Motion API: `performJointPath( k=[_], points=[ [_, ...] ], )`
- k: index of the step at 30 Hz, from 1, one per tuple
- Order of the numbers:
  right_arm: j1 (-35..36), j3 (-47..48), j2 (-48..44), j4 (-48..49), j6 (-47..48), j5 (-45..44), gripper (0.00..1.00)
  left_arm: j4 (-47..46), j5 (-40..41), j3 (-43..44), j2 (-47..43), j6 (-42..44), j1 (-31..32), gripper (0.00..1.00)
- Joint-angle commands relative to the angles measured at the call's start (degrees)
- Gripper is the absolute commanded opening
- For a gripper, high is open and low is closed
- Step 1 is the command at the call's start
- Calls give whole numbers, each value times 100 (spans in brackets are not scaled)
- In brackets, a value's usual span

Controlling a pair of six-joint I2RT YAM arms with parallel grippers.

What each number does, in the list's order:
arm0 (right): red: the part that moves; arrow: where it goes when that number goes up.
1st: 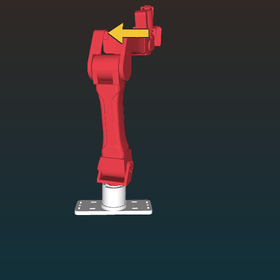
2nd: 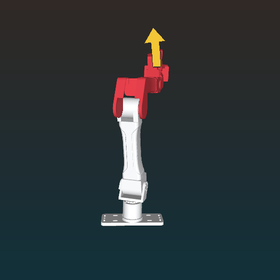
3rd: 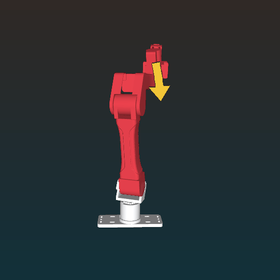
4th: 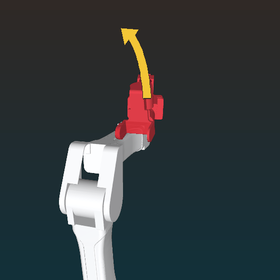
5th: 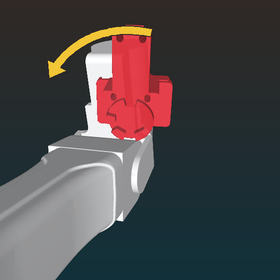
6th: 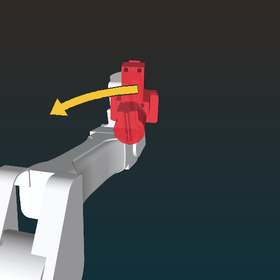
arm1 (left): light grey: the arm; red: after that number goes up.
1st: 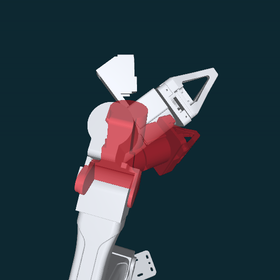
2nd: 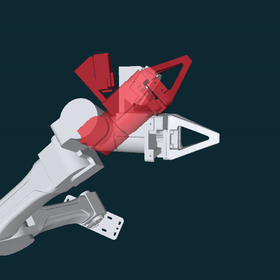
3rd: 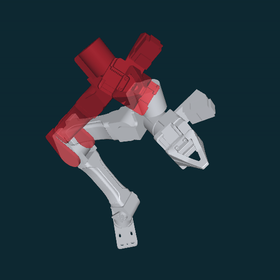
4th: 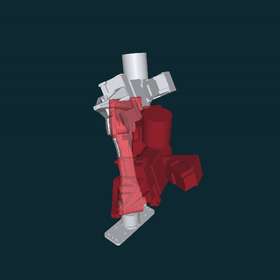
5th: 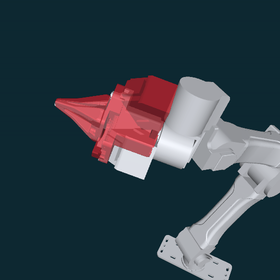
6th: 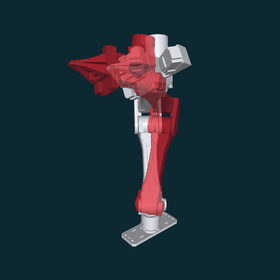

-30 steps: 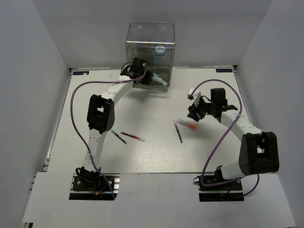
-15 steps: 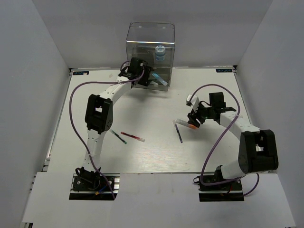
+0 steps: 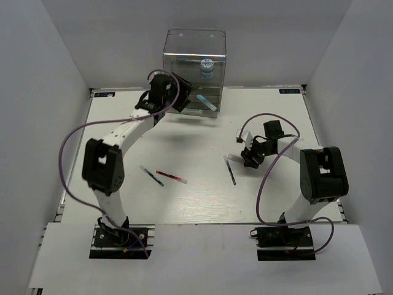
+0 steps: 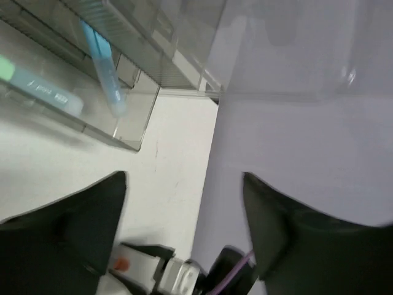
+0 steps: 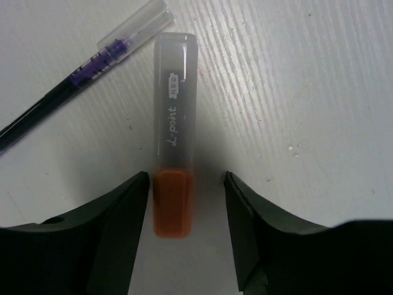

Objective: Sort the stationery into containers
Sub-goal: Pick up the pen from the center of the board.

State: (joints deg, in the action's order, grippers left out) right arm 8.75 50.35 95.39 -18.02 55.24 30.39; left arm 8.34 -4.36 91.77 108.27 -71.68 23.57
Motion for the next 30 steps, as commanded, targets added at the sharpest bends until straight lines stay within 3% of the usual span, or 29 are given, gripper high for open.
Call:
performJointPath(
  k=[1,4,6,9,19,30],
  points=[
    [30,361,260,-140,118,-174,55,-867,-171,-1175,-990,708,-89,90],
    [12,624,480,-412,171,-157,33,-1588,-56,-2659,-1632,708,-90,99],
    [12,713,542,-631,241,-121,14,-1939,-56,-3058,-1800,708,-142,99],
    [-5,871,428,-720,355,-104,2,-2029,-196,-3472,-1862,603,-142,99],
    [345,2558,137,-422,233,406,0,-2899,-758,-3912,-1107,137,-257,96],
    [1250,4122,1225,1054,-505,-269,0,-3268,-1181,-4193,-842,137,-362,95]
  ],
)
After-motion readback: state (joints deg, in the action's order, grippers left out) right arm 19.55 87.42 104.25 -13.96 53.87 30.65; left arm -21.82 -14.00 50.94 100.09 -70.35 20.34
